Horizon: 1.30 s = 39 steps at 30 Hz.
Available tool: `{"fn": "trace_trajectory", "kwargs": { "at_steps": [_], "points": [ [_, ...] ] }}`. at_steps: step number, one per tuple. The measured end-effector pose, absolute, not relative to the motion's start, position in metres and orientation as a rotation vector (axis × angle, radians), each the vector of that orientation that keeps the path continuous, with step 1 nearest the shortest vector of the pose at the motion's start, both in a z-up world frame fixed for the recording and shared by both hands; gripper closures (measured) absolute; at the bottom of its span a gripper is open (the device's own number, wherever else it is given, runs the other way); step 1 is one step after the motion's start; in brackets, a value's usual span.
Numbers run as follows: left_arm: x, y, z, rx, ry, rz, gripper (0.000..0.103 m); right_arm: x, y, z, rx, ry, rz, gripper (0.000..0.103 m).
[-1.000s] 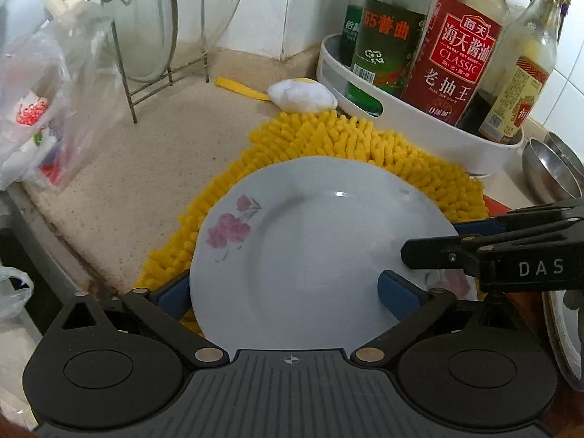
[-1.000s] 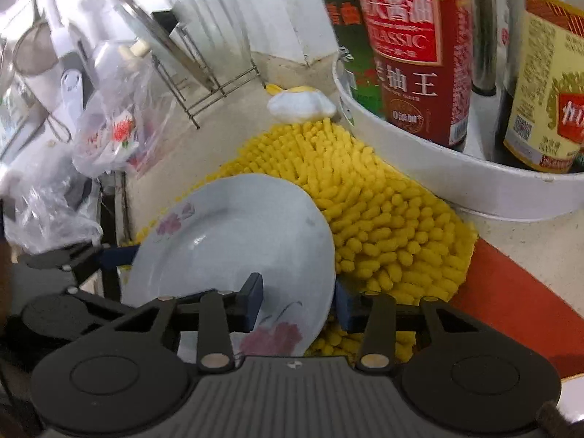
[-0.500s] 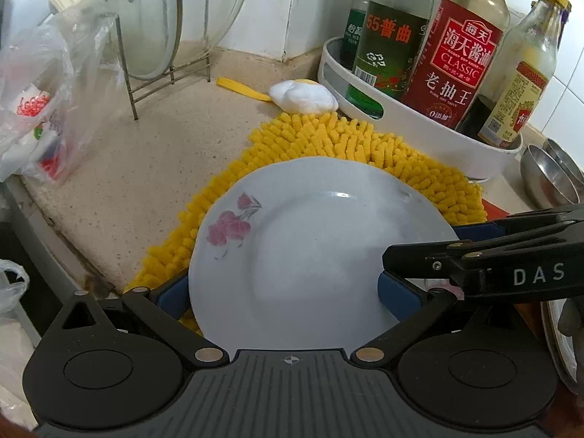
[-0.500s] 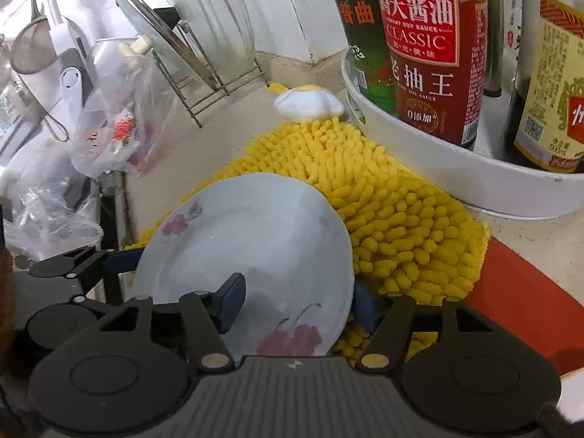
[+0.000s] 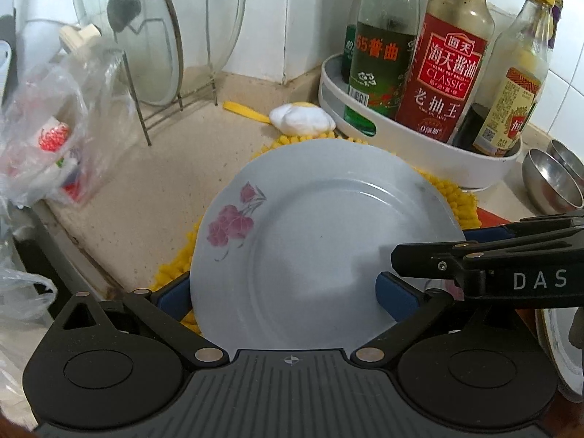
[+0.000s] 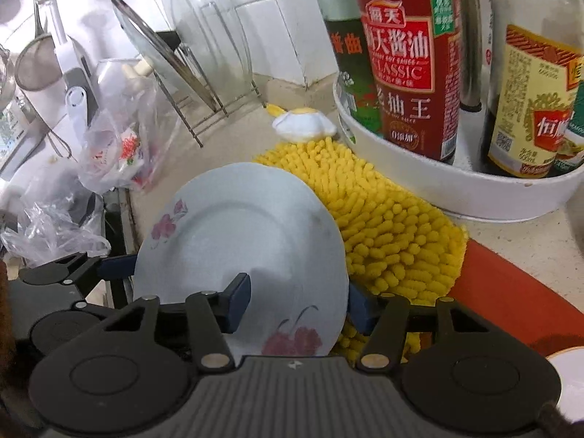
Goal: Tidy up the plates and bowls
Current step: 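Lift the pink-flower plate and carry it toward the plate stack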
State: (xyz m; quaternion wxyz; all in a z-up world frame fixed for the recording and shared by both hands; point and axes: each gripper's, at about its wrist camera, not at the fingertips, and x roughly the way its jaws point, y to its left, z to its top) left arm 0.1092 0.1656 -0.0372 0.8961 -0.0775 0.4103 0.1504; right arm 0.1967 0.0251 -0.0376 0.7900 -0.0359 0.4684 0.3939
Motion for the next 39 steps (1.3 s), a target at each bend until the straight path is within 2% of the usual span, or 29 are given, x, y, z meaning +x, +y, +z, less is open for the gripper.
{"fn": "trace_trajectory", "kwargs": {
  "at_steps": [13,39],
  "points": [
    [0.101,0.139,-0.014,-0.145,0.789,0.306,0.002,0.188,-0.001,-0.01,-0.048,0.958,0.832,0.05],
    [0.137,0.06,0.007,-0.039,0.729,0.117,0.002,0.193,-0.089,0.016,0.054,0.888,0.627,0.05]
  ]
}}
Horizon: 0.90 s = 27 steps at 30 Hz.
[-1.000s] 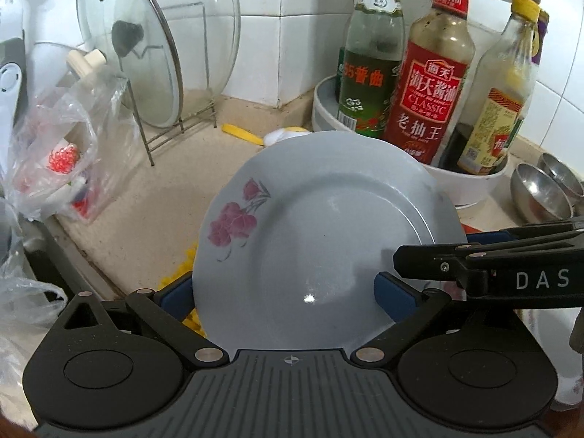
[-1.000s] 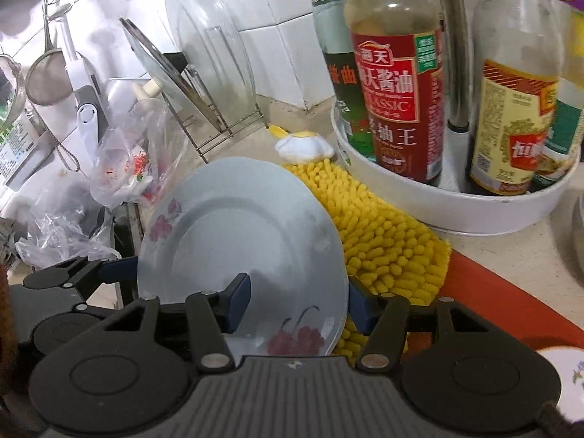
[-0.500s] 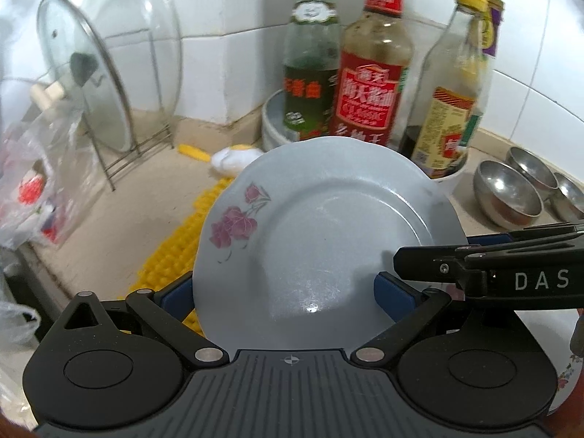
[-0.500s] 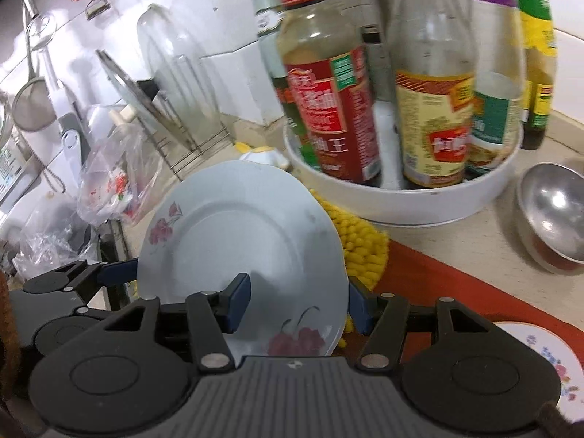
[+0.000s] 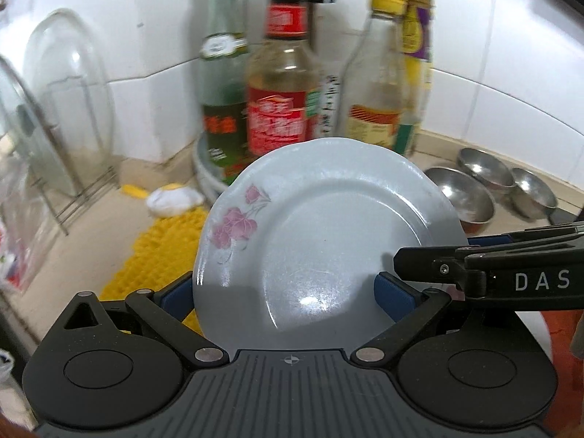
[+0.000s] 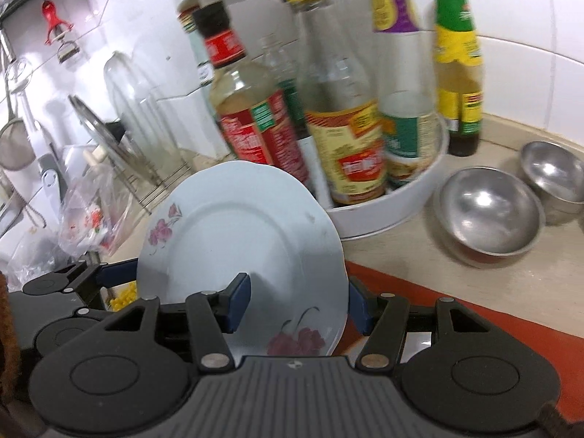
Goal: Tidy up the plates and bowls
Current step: 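Lift the pink-flower plate and carry it toward the plate stack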
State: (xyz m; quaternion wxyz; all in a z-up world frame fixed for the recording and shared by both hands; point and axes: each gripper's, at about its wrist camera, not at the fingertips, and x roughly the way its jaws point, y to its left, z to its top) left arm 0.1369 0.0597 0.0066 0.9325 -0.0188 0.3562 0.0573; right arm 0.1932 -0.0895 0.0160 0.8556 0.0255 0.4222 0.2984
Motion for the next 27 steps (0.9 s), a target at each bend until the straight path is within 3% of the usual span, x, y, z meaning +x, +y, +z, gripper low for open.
{"fn": "trace_trajectory", "kwargs": {
  "at_steps": [27],
  "points": [
    [0.148,-0.066,-0.003,0.082,0.749,-0.138,0.002,0.159,-0.218,0.023,0.164,0.889,0.363,0.05]
  ]
}}
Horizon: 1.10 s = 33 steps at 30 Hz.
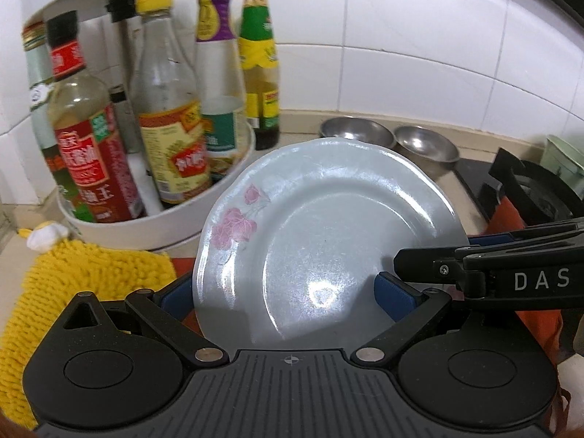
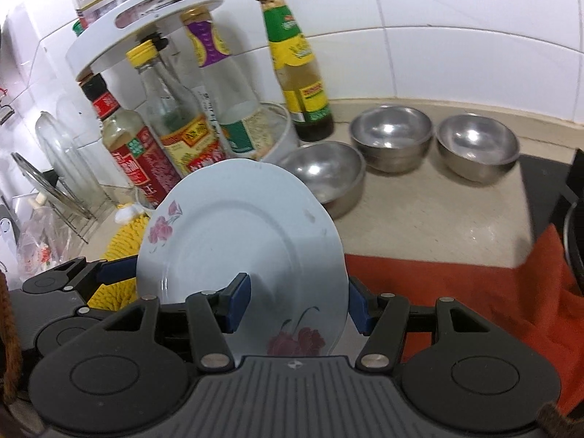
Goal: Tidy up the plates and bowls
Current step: 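Lift the pink-flower plate and carry it toward the plate stack, then lower the pink-flower plate onto the plate stack with both grippers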
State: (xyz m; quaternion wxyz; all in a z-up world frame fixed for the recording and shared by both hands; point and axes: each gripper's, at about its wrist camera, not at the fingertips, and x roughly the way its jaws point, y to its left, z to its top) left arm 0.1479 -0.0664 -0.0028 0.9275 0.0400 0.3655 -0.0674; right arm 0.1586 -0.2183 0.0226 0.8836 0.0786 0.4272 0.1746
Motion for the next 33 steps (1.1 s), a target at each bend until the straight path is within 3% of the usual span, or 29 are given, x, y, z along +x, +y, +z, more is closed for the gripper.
{"fn": "trace_trajectory", "kwargs": {
  "at_steps": [33],
  "points": [
    [0.116,-0.1,-0.026,0.081,0.836,-0.099,0.002,0.132,-0.253,0.001,0.162,0.996,0.394,0.05]
  ]
}}
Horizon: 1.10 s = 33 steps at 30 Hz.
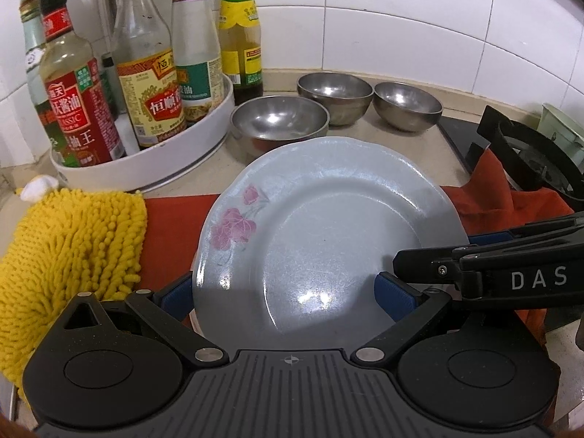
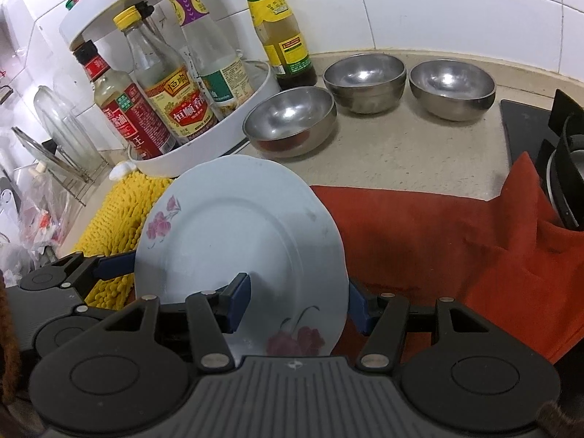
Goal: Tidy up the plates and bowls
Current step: 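Lower the pink-flower plate onto the plate stack with both grippers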
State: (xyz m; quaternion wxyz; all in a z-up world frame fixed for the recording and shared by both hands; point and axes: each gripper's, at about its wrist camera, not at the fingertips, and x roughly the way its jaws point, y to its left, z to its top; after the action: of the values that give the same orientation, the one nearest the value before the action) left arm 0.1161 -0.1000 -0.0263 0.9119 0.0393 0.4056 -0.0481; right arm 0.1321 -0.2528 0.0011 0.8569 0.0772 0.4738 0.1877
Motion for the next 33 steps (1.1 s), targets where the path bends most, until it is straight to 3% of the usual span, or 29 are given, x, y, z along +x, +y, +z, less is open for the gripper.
{"fn": "trace_trajectory", "kwargs": {
  "at_steps": [33],
  "points": [
    [0.131,-0.087,-0.047,-0.001,0.891,-0.041,0.003,0.159,-0.239,-0.023,0.096,1.021,0.44,0.05]
  ]
}}
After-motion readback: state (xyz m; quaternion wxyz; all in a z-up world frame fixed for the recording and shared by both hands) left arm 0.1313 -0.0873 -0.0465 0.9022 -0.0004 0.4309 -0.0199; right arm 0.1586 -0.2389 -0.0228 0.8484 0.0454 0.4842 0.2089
